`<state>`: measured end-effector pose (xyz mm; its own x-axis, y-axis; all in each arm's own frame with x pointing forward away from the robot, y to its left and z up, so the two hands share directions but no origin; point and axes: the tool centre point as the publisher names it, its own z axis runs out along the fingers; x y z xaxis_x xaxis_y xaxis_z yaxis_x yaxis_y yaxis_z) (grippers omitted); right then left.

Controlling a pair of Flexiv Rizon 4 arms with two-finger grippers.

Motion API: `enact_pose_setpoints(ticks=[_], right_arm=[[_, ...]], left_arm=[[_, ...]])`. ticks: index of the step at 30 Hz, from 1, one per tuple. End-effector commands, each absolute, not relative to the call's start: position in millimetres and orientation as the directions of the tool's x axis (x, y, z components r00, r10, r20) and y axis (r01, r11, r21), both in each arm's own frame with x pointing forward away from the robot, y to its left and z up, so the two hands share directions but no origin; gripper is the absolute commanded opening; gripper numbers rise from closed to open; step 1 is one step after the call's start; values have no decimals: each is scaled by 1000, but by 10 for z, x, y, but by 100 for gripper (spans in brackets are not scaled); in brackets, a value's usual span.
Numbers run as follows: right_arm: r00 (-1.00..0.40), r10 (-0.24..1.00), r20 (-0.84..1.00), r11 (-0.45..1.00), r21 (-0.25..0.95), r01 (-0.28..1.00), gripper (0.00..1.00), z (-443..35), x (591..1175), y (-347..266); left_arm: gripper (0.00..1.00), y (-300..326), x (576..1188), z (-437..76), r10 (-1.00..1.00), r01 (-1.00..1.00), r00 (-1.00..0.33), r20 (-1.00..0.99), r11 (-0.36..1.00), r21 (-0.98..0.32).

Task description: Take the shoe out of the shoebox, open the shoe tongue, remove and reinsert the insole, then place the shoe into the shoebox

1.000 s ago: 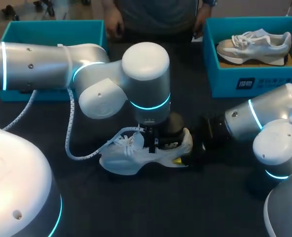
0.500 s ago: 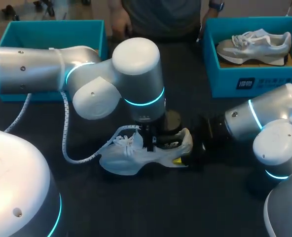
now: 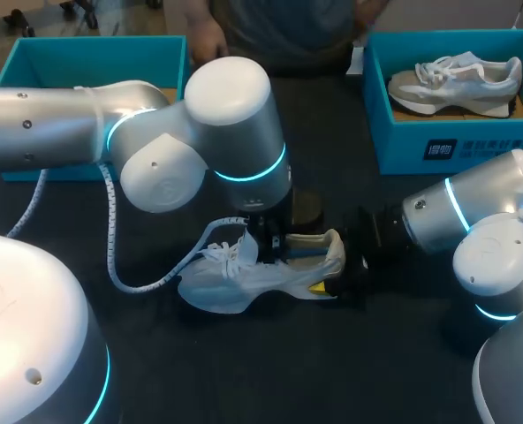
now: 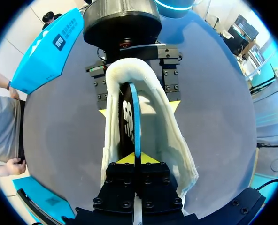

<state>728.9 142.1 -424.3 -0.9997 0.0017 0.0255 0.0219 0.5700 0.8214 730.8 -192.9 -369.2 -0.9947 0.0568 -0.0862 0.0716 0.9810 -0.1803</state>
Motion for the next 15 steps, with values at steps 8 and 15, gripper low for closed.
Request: enact_pose_setpoints(ticks=[8, 15], right_arm=[[-1000, 2, 26, 574, 819, 22, 0, -4254, 7265, 1444], [-1000, 2, 26, 574, 819, 22, 0, -4254, 7265, 1444]], left_arm=[[0, -1890, 7367, -3553, 19, 37, -996, -88, 979, -198], [0, -2076, 7394, -3422, 3, 26, -996, -94, 968, -248]])
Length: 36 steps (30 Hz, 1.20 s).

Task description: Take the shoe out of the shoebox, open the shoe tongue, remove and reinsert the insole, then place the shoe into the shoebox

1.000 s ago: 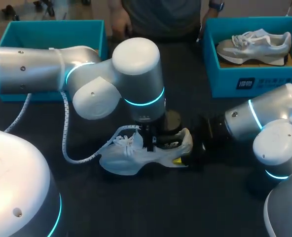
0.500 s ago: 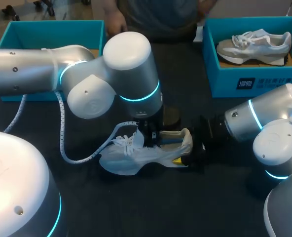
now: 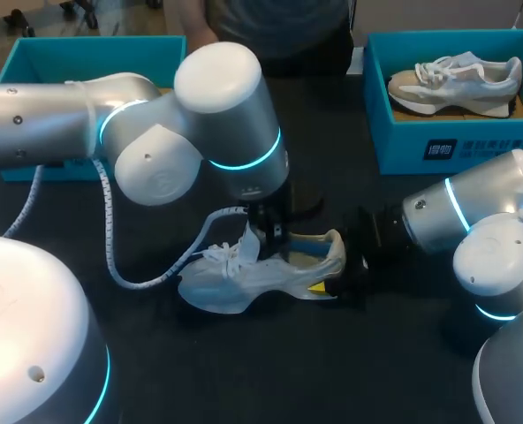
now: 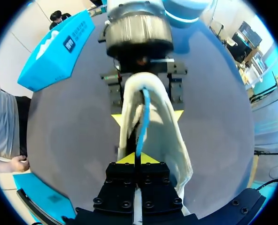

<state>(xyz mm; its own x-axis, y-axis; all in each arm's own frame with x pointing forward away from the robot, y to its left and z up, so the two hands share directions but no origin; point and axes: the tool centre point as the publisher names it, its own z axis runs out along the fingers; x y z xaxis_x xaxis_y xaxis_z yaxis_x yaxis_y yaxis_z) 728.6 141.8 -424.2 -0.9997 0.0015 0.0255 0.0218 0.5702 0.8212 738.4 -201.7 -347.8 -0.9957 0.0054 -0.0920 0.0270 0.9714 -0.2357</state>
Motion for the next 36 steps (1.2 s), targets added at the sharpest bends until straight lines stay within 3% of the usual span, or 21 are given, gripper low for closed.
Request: enact_pose_setpoints(ticks=[1, 21, 22, 28, 36], right_arm=[[-1000, 2, 26, 574, 819, 22, 0, -4254, 7265, 1444], [-1000, 2, 26, 574, 819, 22, 0, -4254, 7265, 1444], [-1000, 2, 26, 574, 819, 22, 0, -4254, 7265, 1444], [-1000, 2, 26, 574, 819, 22, 0, -4254, 7265, 1444], [-1000, 2, 26, 574, 819, 22, 0, -4254, 7265, 1444]], left_arm=[[0, -2096, 7396, -3396, 4, 29, -995, -97, 966, -258], [0, -2322, 7301, -3081, 66, 99, -991, -117, 945, -310], [15, -2305, 7295, -3087, 74, 105, -990, -116, 952, -288], [43, -2209, 7310, -3093, 75, 101, -990, -121, 968, -228], [46, -2139, 7347, -2984, 117, 135, -980, -160, 985, -106]])
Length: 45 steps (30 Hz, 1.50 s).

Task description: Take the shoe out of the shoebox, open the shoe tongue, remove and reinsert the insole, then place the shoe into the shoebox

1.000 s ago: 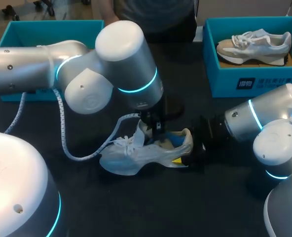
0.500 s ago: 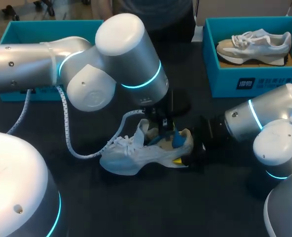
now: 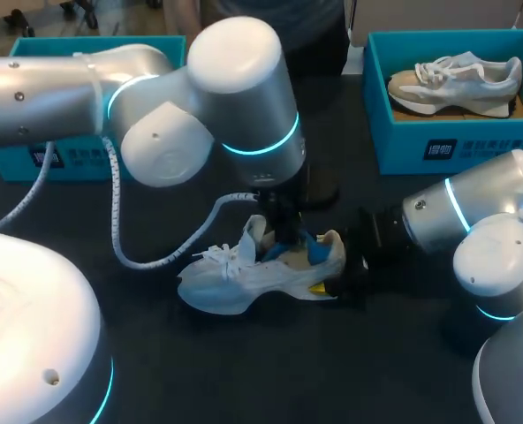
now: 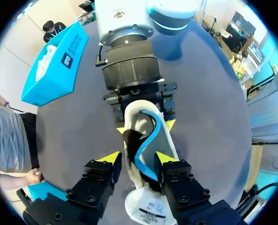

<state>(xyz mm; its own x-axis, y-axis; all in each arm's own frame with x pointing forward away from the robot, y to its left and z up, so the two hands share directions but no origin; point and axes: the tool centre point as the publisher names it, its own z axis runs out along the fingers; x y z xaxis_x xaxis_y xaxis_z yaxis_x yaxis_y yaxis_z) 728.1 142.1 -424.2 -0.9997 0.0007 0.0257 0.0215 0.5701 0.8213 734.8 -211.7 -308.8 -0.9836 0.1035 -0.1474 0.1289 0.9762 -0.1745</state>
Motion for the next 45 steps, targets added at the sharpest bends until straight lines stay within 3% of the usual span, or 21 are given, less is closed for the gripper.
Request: enact_pose_setpoints(ticks=[1, 24, 40, 45], right_arm=[[-1000, 2, 26, 574, 819, 22, 0, -4254, 7265, 1444], [-1000, 2, 26, 574, 819, 22, 0, -4254, 7265, 1444], [-1000, 2, 26, 574, 819, 22, 0, -4254, 7265, 1444], [-1000, 2, 26, 574, 819, 22, 0, -4254, 7265, 1444]], left_arm=[[47, -2140, 7366, -2981, 123, 139, -980, -159, 986, -91], [50, -2274, 7440, -3042, 314, 296, -940, -131, 944, 144], [45, -2308, 7473, -3216, 368, 342, -924, -101, 917, 206], [38, -2282, 7491, -3273, 371, 345, -924, -91, 913, 218]])
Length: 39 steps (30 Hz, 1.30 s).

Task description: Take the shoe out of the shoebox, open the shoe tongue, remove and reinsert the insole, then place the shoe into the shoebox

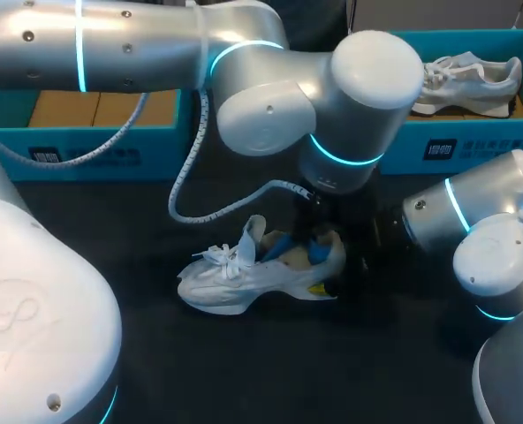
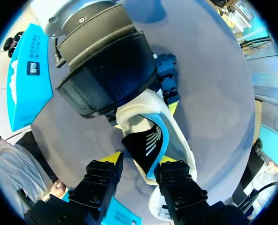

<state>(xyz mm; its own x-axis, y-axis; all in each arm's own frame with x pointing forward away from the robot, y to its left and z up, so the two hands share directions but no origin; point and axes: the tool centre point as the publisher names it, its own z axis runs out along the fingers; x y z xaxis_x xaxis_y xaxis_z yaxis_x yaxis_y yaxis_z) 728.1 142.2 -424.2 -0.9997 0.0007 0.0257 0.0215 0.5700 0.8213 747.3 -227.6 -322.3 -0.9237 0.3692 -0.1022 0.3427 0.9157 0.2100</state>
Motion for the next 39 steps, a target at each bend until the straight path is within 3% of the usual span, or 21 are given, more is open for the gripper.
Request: enact_pose_setpoints(ticks=[1, 3, 4, 6, 14, 24, 39], right_arm=[[-1000, 2, 26, 574, 819, 22, 0, -4254, 7265, 1444], [-1000, 2, 26, 574, 819, 22, 0, -4254, 7265, 1444], [-1000, 2, 26, 574, 819, 22, 0, -4254, 7265, 1444], [-1000, 2, 26, 574, 819, 22, 0, -4254, 7265, 1444], [-1000, 2, 26, 574, 819, 22, 0, -4254, 7265, 1444], [-1000, 2, 26, 574, 819, 22, 0, -4254, 7265, 1444], [-1000, 2, 26, 574, 819, 22, 0, -4254, 7265, 1444]], left_arm=[[37, -2273, 7489, -3302, 371, 345, -924, -88, 912, 224], [24, -2262, 7480, -3323, 373, 346, -924, -85, 910, 227], [22, -2257, 7477, -3330, 373, 347, -924, -81, 910, 227], [0, -2239, 7466, -3336, 375, 350, -924, -78, 908, 229], [0, -2102, 7499, -3255, 349, 327, -933, -92, 925, 192], [0, -2013, 7615, -2833, 227, 234, -969, -91, 970, -68], [0, -2166, 7610, -2119, 111, 144, -988, -107, 915, -376]])
